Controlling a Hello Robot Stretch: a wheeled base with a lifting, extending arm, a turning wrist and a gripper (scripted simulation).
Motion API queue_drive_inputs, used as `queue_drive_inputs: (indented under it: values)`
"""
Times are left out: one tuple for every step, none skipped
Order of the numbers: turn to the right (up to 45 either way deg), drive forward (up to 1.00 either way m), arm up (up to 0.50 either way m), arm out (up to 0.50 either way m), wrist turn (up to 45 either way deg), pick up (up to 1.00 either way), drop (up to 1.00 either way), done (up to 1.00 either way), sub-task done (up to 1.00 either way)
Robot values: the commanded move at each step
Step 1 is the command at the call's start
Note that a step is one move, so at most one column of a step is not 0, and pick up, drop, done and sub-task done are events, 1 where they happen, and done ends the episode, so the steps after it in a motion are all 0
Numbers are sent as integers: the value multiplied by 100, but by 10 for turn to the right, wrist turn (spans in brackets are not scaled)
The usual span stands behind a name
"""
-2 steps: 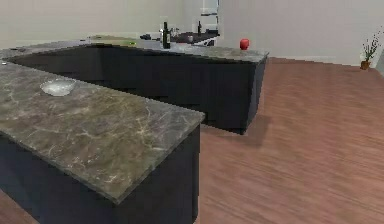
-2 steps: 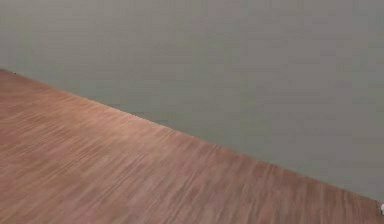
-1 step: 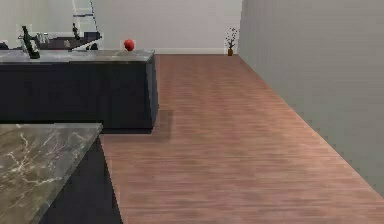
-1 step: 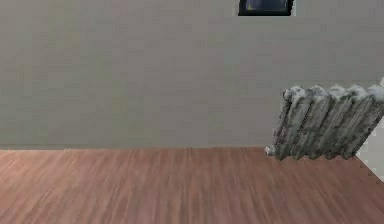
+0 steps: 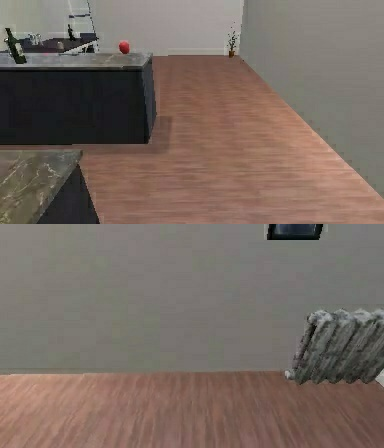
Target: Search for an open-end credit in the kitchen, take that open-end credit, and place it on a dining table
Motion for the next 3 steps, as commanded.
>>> queue_drive_inputs:
  values:
    - [450, 0, 0, 0, 0, 0, 0, 0, 0]
    - [420, 0, 0, 0, 0, 0, 0, 0, 0]
    - [0, 5, 0, 0, 0, 0, 0, 0, 0]
